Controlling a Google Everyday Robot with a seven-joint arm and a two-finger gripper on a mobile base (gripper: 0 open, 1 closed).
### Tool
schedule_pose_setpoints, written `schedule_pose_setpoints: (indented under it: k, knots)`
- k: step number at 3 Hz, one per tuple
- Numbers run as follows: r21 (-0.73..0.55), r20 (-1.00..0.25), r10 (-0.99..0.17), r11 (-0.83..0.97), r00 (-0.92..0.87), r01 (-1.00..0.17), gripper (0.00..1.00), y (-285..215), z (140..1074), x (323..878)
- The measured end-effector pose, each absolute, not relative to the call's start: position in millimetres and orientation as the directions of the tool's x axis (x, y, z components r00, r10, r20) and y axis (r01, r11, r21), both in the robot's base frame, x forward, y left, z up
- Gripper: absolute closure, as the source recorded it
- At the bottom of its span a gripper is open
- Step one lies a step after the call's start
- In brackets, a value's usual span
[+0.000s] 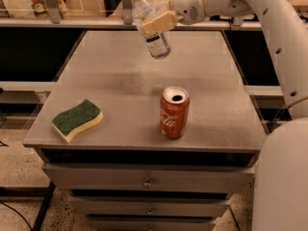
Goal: Place blue plastic bottle upright
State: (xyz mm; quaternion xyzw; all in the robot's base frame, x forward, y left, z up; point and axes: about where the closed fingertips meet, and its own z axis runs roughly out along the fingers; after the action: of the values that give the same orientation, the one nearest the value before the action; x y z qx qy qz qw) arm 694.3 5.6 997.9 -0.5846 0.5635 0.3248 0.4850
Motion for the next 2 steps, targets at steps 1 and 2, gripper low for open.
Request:
schedule_pose_setpoints:
  k: [1, 2]
  knots:
    - [-0.201, -0.954, -0.259, 0.170, 0.152, -0.965, 1.00, -2.5, 988.5, 703.4]
    - [-0.150, -0.977, -0.186, 0.225, 0.108, -0.963, 1.00, -10.8, 972.3, 707.3]
